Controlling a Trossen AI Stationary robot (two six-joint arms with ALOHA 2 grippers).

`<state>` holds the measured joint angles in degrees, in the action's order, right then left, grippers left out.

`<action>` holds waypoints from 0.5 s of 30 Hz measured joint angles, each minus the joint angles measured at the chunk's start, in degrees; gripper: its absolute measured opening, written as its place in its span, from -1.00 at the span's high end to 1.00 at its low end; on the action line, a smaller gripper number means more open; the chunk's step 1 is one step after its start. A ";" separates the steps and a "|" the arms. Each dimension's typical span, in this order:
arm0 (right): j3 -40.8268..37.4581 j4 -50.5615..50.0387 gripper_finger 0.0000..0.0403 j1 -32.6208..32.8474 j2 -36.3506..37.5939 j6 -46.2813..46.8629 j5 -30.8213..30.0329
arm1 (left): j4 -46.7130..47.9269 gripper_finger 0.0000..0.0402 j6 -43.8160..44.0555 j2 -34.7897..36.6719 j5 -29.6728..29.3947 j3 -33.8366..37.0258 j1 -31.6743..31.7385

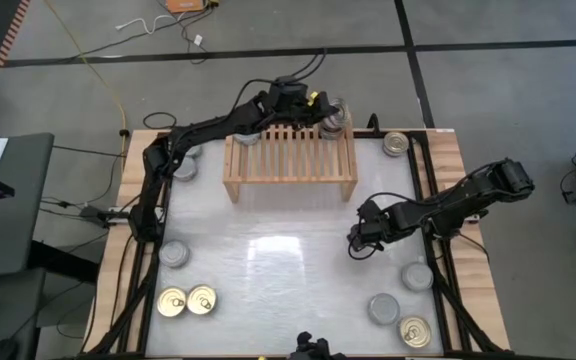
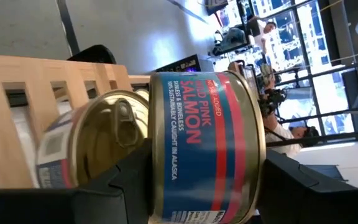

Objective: Stack canned seafood by type on shelf
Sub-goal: Stack the blue-pink tuna can on top of the other blue-pink can on the shelf

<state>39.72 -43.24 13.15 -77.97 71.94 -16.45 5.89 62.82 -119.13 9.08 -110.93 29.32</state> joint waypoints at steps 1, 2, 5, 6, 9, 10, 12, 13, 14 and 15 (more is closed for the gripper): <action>0.00 0.01 0.05 0.00 0.01 0.00 0.00 | 0.31 -0.12 -0.09 0.00 0.01 0.00 0.00; 0.00 -0.01 0.05 0.00 0.00 -0.04 0.00 | 0.75 -0.13 -0.16 0.00 0.02 0.00 0.00; 0.00 0.02 0.05 0.00 0.02 -0.34 0.00 | 0.98 -0.20 -0.39 0.00 0.02 0.00 0.00; 0.00 0.02 0.05 0.00 0.02 -0.38 0.00 | 0.98 -0.22 -0.73 0.00 0.02 0.00 0.00; 0.00 0.02 0.05 0.00 0.02 -0.44 0.00 | 0.96 -0.30 -1.28 0.00 0.04 0.00 0.00; 0.00 0.02 0.05 0.00 0.01 -0.44 0.00 | 1.01 -0.33 -1.28 0.00 0.04 0.00 0.00; 0.00 0.02 0.05 0.00 0.00 -0.44 0.00 | 1.11 -0.38 -1.30 0.00 0.11 0.00 -0.05; 0.00 0.02 0.05 0.08 0.02 -0.44 0.00 | 1.11 -0.40 -1.39 0.00 0.51 0.00 -0.09; 0.00 0.02 0.05 0.25 0.01 -0.44 -0.01 | 1.10 -0.42 -1.89 0.00 1.52 0.00 -0.09; 0.00 0.02 0.05 0.43 0.01 -0.44 -0.02 | 1.09 -0.43 -2.57 0.00 2.79 0.00 -0.09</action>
<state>39.72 -43.22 13.58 -77.96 71.50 -16.47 6.98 60.25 -119.13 11.87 -110.93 29.23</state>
